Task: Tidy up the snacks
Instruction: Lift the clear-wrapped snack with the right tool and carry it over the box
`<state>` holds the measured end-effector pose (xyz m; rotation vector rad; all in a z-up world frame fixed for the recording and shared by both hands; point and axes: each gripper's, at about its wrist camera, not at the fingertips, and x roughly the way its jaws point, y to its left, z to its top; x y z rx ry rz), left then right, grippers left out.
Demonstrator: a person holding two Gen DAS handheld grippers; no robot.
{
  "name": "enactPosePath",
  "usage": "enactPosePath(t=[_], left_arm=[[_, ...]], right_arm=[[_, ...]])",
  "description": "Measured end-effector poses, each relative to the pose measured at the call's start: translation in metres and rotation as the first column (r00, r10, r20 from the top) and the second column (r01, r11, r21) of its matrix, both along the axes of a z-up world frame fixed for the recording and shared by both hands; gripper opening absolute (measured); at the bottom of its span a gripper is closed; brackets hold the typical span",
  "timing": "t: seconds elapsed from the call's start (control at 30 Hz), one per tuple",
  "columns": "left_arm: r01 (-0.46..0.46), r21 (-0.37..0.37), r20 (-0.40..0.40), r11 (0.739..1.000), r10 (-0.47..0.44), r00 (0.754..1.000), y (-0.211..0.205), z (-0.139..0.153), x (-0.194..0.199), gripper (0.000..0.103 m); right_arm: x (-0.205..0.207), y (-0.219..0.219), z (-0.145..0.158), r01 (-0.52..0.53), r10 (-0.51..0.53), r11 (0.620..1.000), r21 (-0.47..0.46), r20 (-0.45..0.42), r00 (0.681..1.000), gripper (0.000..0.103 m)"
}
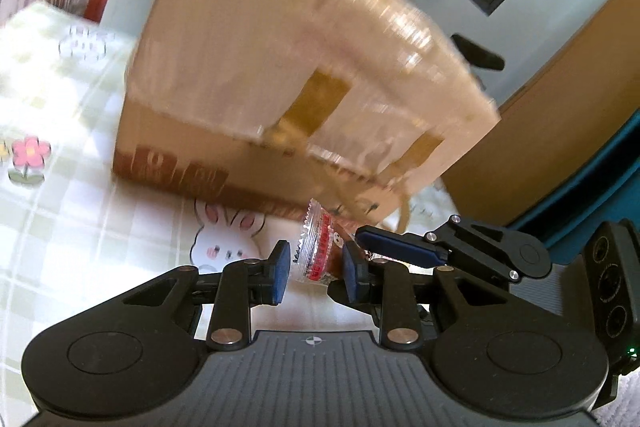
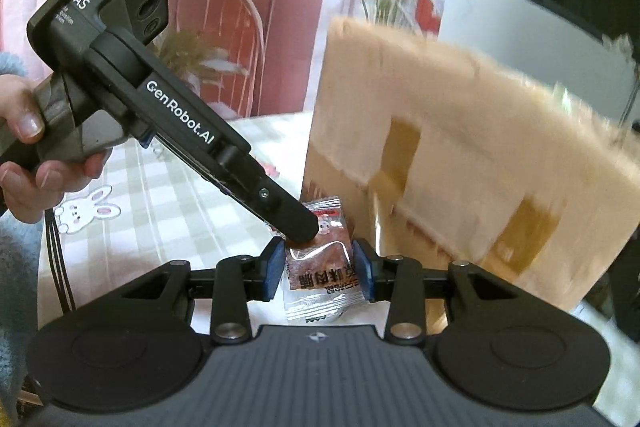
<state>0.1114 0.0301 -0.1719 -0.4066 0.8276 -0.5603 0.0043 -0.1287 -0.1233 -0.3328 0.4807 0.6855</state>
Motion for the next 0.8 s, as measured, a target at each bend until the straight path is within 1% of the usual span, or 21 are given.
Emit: enactPosePath(t=[0.17, 0.33, 0.4, 0.43, 0.5, 0.57, 0.67, 0.8], left_arm=[[-0.009, -0.018, 0.094, 1.000, 0.011, 0.995, 0.004, 0.036, -0.004, 0.030], [-0.019, -0.024, 0.188, 1.000, 0.023, 0.982, 0.000, 0.076, 0.006, 0.030], [-0.021, -0.017, 0.227, 1.000, 0.025, 0.974, -0.003, 0.093, 0.013, 0.030], [0.008, -0.005, 0.248, 1.000, -0.007, 0.969, -0.005, 0.100, 0.018, 0.030], [0.006, 0.011, 0.278, 1.000, -0.009, 0.961, -0.012, 0.113, 0.030, 0.029], [0.004, 0.015, 0.290, 1.000, -0.008, 0.957, -0.016, 0.121, 0.043, 0.029], [0.003, 0.010, 0.288, 1.000, -0.006, 0.958, -0.021, 0.128, 0.066, 0.030], [-0.004, 0.023, 0.282, 1.000, -0.003, 0.959, -0.029, 0.129, 0.090, 0.029]], right_arm=[[0.001, 0.009, 0.034, -0.010, 0.012, 1.000, -0.019, 0.087, 0.996, 0.039], [0.015, 0.017, 0.070, -0.014, 0.021, 0.999, -0.045, 0.178, 0.984, 0.039], [0.025, 0.017, 0.083, -0.013, 0.023, 0.999, -0.050, 0.207, 0.978, 0.039], [0.031, 0.016, 0.089, -0.014, 0.025, 0.998, -0.053, 0.217, 0.976, 0.039], [0.044, 0.014, 0.097, -0.008, 0.024, 0.998, -0.069, 0.241, 0.970, 0.039], [0.057, 0.012, 0.102, 0.000, 0.021, 0.997, -0.082, 0.256, 0.966, 0.039], [0.078, 0.005, 0.103, 0.008, 0.015, 0.996, -0.087, 0.260, 0.966, 0.039], [0.110, -0.004, 0.097, 0.017, 0.003, 0.997, -0.080, 0.241, 0.970, 0.039]])
